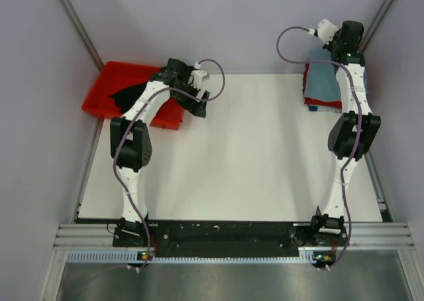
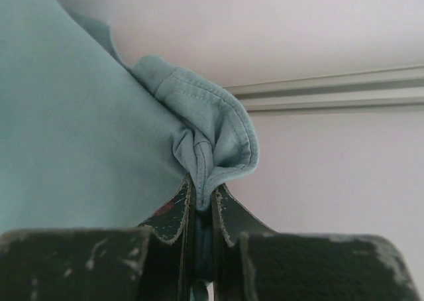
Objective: Fold and stack the t-shirts
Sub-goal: Put the neatly folded tshirt into the corner of the board with the right arm
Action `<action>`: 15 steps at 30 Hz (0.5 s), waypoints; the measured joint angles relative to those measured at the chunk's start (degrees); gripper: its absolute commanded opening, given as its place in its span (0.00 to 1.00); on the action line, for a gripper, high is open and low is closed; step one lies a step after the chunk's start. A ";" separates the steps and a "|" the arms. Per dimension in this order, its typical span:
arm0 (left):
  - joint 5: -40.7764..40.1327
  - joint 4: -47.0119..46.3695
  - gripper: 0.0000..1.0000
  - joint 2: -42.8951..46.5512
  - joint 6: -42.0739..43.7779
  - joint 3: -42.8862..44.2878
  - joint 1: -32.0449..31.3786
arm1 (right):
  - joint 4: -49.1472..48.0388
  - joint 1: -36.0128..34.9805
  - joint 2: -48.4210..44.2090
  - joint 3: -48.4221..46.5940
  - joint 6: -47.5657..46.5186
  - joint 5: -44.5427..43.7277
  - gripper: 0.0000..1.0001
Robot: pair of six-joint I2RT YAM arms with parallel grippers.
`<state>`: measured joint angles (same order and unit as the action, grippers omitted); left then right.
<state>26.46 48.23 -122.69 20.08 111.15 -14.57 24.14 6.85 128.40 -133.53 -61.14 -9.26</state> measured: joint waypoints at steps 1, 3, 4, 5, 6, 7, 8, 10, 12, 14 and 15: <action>-0.13 0.13 0.99 0.00 0.00 0.61 0.00 | -0.74 0.42 0.85 0.00 -0.09 0.22 0.00; -0.44 0.11 0.99 0.00 0.00 1.40 0.00 | -3.39 1.22 3.02 0.00 -0.39 0.79 0.00; -0.48 0.15 0.99 0.00 0.00 1.57 0.00 | -4.57 1.66 4.07 0.00 -0.46 0.96 0.04; -0.61 0.22 0.99 0.00 0.00 1.60 0.00 | -5.62 2.05 4.83 0.00 -0.63 1.03 0.14; -0.66 0.46 0.99 -0.11 0.00 1.68 0.00 | -7.15 2.49 5.70 0.02 -0.68 1.07 0.29; -0.79 0.83 0.99 -0.37 -0.02 1.95 0.00 | -8.90 2.95 6.54 0.04 -0.68 1.20 0.45; -0.92 1.25 0.99 -0.70 -0.02 2.40 -0.02 | -10.64 3.43 7.32 0.04 -0.35 1.29 0.63; -1.40 1.79 0.99 -1.36 -0.02 3.04 -0.13 | -15.37 4.24 8.76 0.04 0.79 0.96 0.99; -1.92 2.01 0.99 -1.77 -0.02 3.39 -0.31 | -20.39 4.85 9.84 0.00 2.93 -0.44 0.99; -2.14 2.43 0.99 -1.99 0.00 3.41 -0.52 | -23.85 5.40 10.38 -0.15 4.46 -1.92 0.99; -2.21 2.69 0.99 -2.01 0.00 3.41 -0.68 | -24.61 5.62 10.45 -0.39 5.27 -2.45 0.99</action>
<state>24.25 50.92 -124.70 20.08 114.56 -15.25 -0.47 12.47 138.85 -133.93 -55.88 -11.70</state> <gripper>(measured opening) 0.987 0.983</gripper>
